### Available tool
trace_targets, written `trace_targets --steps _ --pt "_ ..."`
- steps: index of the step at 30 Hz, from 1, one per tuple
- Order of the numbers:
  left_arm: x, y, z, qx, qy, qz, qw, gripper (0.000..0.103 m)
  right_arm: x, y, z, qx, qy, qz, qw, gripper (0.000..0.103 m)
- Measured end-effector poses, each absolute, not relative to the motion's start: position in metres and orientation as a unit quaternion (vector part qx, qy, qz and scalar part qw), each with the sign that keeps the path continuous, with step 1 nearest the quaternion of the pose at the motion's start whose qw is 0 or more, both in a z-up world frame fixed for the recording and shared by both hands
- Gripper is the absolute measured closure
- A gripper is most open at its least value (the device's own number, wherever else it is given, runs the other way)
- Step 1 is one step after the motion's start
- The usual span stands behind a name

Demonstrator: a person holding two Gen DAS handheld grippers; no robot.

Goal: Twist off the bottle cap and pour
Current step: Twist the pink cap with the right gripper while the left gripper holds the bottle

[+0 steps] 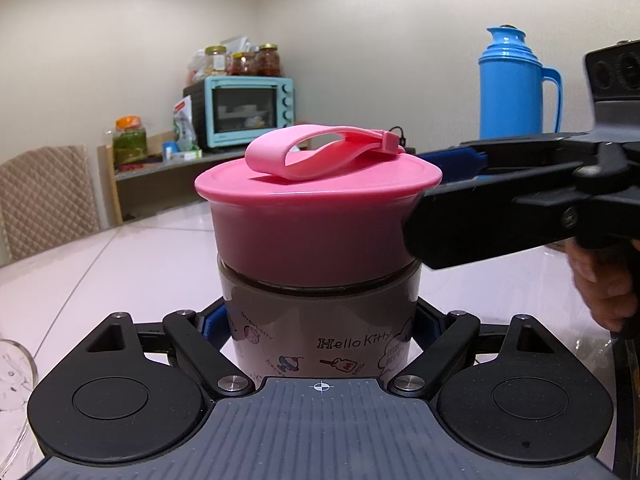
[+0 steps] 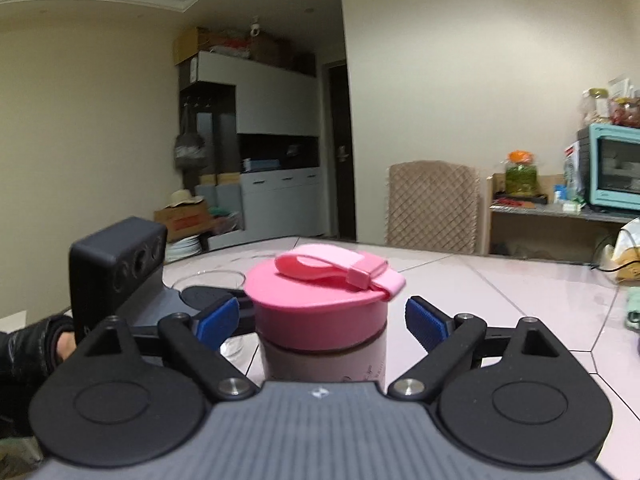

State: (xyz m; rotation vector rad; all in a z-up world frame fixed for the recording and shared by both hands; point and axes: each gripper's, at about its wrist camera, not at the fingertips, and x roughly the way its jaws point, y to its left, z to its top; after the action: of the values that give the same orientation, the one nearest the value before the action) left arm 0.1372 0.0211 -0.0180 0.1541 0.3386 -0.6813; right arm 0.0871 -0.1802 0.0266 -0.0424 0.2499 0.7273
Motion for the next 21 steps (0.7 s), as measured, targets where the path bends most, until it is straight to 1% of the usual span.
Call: trace_targets --steps 4,15,21 --pt "0.137 0.020 -0.019 0.075 0.165 -0.332 0.926 0.013 0.084 -0.171 0.023 -0.037 0.121 0.328 0.936 0.011" --pt "0.136 0.018 -0.020 0.076 0.166 -0.330 0.926 0.013 0.083 -0.157 0.015 -0.025 0.111 0.282 0.953 0.011" --pt "0.135 0.018 -0.020 0.076 0.165 -0.329 0.927 0.013 0.089 -0.148 0.012 -0.016 0.119 0.271 0.955 0.012"
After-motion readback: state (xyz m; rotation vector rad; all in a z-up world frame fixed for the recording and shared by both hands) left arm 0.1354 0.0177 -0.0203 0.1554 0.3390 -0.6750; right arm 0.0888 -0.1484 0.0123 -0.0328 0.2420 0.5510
